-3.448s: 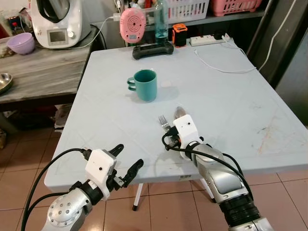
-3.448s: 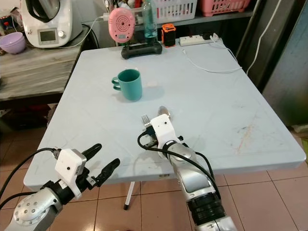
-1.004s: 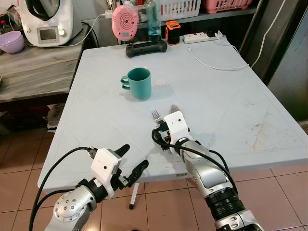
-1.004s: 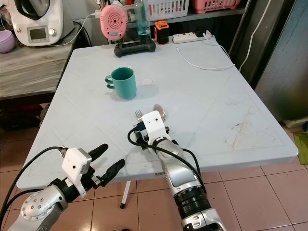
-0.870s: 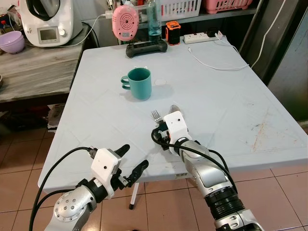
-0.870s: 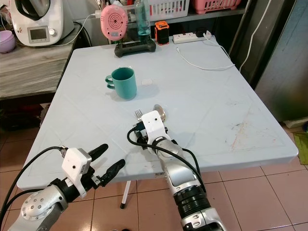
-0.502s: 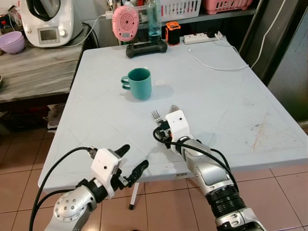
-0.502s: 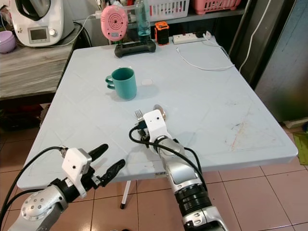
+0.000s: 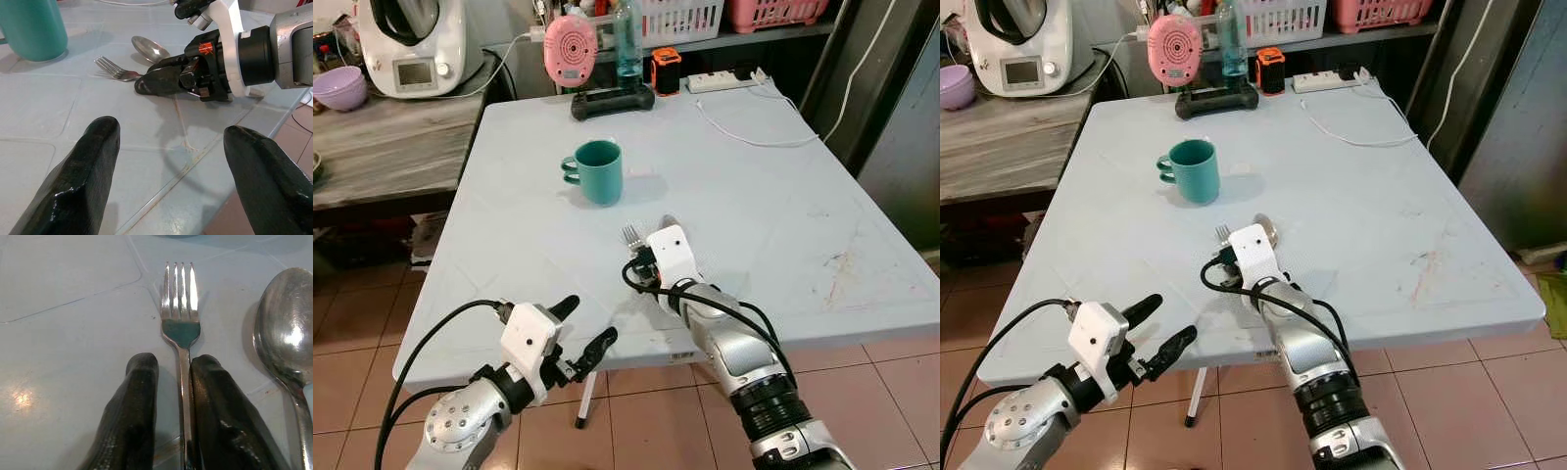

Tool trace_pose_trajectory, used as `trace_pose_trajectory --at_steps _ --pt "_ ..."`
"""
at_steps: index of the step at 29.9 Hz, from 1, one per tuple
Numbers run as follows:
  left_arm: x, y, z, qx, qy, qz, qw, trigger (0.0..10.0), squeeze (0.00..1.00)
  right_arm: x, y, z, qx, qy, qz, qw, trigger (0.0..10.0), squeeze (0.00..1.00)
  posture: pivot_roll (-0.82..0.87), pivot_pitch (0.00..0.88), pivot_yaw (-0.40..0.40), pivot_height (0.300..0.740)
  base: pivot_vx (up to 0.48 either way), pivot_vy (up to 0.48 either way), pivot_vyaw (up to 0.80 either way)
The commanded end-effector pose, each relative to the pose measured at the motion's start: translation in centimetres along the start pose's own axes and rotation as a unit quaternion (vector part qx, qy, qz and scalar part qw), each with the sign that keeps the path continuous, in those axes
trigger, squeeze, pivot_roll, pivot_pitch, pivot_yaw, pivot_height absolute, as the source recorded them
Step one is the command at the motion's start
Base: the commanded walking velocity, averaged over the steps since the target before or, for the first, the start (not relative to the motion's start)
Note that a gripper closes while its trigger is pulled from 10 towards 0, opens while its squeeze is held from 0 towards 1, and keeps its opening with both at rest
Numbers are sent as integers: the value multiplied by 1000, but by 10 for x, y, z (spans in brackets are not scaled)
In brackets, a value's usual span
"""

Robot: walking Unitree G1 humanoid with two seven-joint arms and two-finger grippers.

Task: Setting the table

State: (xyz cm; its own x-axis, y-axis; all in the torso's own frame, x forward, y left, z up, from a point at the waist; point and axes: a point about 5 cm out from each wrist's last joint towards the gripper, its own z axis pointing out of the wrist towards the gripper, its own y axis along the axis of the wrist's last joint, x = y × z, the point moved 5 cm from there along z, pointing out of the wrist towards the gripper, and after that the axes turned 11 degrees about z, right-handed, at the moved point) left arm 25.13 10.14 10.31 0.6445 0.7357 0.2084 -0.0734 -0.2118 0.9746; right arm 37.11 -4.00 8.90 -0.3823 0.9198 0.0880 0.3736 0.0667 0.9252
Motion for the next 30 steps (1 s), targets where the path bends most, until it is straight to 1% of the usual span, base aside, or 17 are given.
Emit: trace_pose_trajectory --at_steps 1,10,19,20,22,24,26,28,29,30 --pt "0 -3 -2 5 0 -1 1000 10000 0 -8 -33 0 64 -18 14 998 0 0 -88 91 93 740 0 0 0" --pt "0 -4 -2 5 -1 -1 1000 10000 0 -17 -37 -2 69 -38 30 996 0 0 -90 93 95 740 0 0 0" --pt "1 -4 -2 6 1 0 1000 10000 0 -22 -38 -3 68 -39 32 996 0 0 -90 90 95 740 0 0 0" --pt "3 -6 -2 7 7 1 1000 10000 0 -25 -37 -3 64 -39 33 997 0 0 -91 89 92 740 0 0 0" --pt "7 -6 -2 9 18 4 1000 10000 0 -27 -31 -4 50 -36 30 998 0 0 -91 88 90 740 0 0 0" --pt "16 -5 -2 7 42 8 999 10000 0 -28 -17 -5 11 -31 37 999 0 0 -91 87 90 740 0 0 0" --pt "32 -3 0 6 75 10 997 10000 0 -29 3 -9 -36 -23 38 998 0 0 -91 82 85 740 0 0 0" --pt "38 -3 0 7 89 11 996 10000 0 -31 11 -11 -58 -21 42 997 0 0 -91 81 84 740 0 0 0" --pt "47 -3 0 9 113 16 993 10000 0 -31 18 -15 -80 -18 43 996 0 0 -92 78 83 740 0 0 0" --pt "47 -3 0 9 113 16 993 10000 0 -31 18 -15 -80 -18 43 996 0 0 -92 78 83 740 0 0 0"
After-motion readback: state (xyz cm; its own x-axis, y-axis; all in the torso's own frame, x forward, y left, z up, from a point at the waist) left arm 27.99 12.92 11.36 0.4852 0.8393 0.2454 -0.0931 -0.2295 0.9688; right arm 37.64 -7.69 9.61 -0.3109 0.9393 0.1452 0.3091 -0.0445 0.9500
